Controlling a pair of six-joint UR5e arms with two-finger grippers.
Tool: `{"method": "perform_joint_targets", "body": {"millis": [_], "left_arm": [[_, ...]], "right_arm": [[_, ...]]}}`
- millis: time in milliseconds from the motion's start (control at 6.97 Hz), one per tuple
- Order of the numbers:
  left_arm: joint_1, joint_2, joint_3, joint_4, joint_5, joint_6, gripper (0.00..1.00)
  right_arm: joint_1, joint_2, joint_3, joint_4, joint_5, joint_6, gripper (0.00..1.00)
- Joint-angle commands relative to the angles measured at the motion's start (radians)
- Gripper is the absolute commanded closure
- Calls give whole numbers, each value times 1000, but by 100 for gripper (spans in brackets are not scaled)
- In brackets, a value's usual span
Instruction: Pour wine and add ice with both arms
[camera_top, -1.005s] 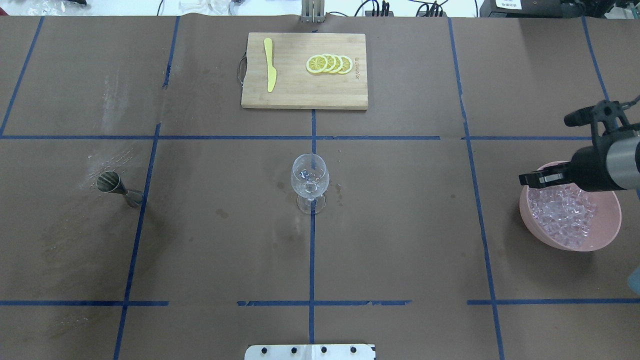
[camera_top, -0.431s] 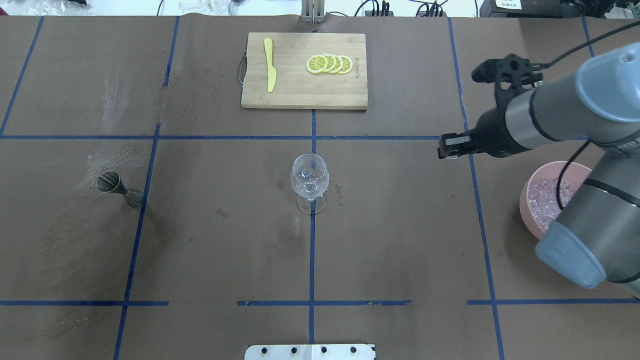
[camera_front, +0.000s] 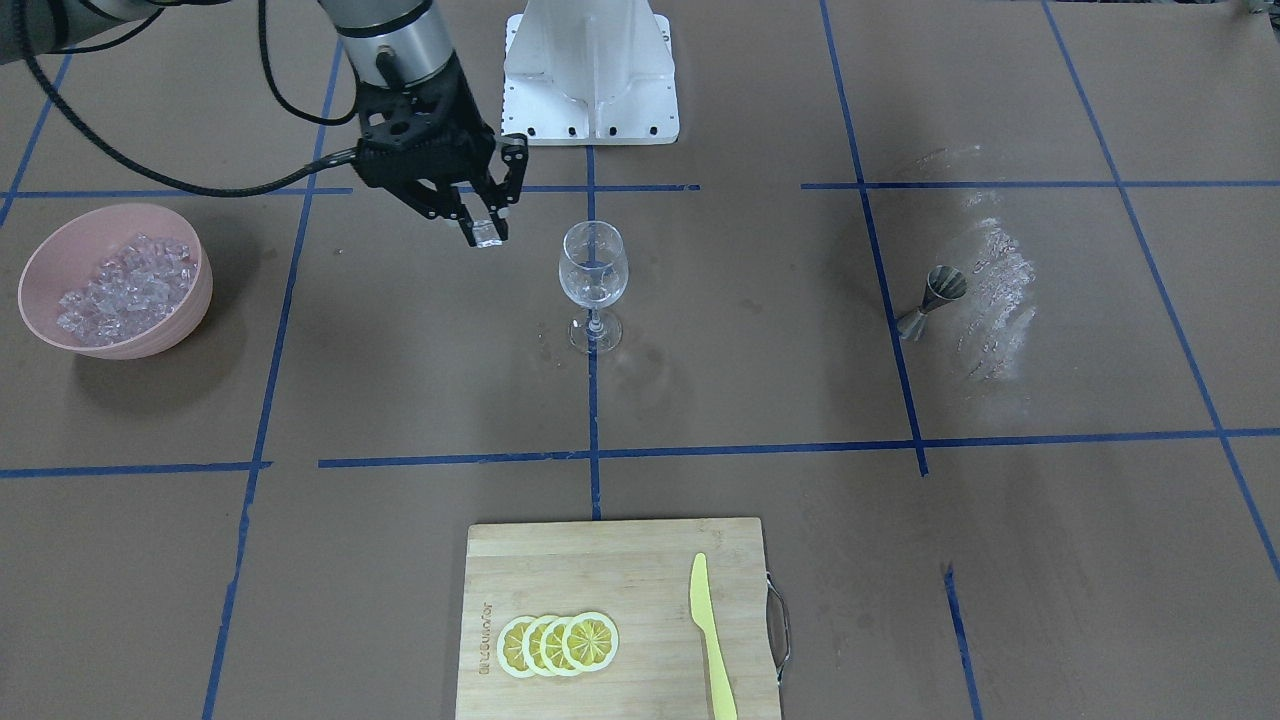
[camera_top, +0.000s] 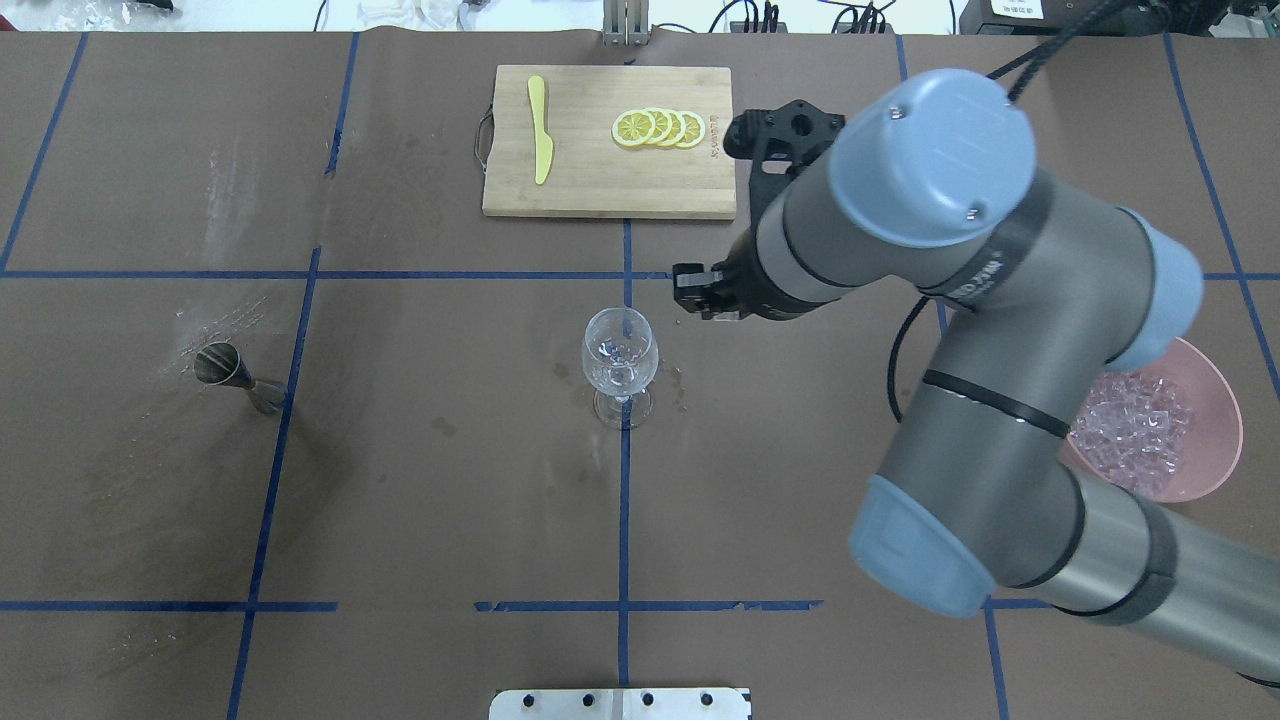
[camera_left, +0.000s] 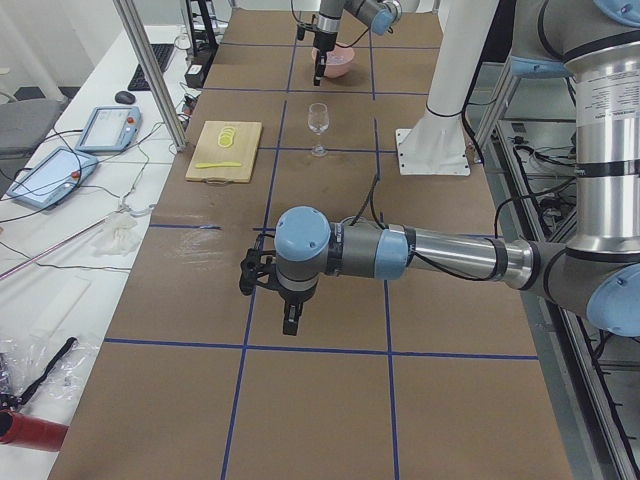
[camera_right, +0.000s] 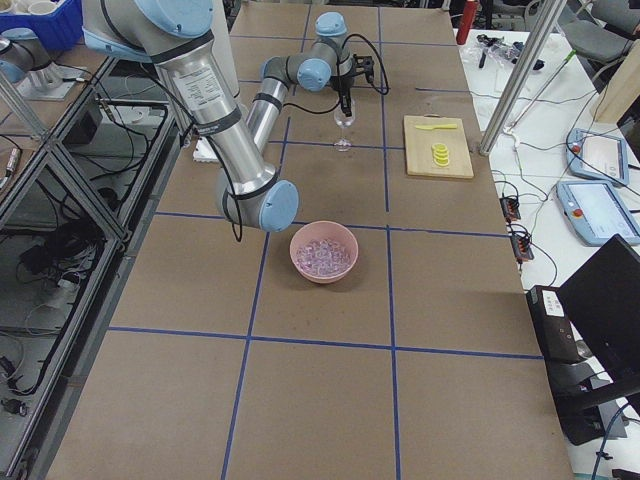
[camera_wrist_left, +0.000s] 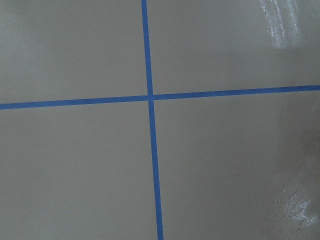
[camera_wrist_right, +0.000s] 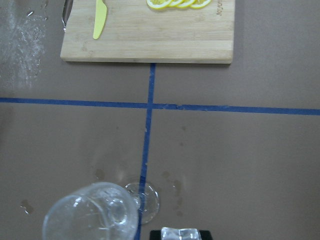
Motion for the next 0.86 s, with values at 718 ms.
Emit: {"method": "perform_joint_targets", "body": {"millis": [718], "left_arm": [[-2,3,-2,0,-2,1,0]], "right_arm": [[-144,167,-96,-148,-226,81,93]]}}
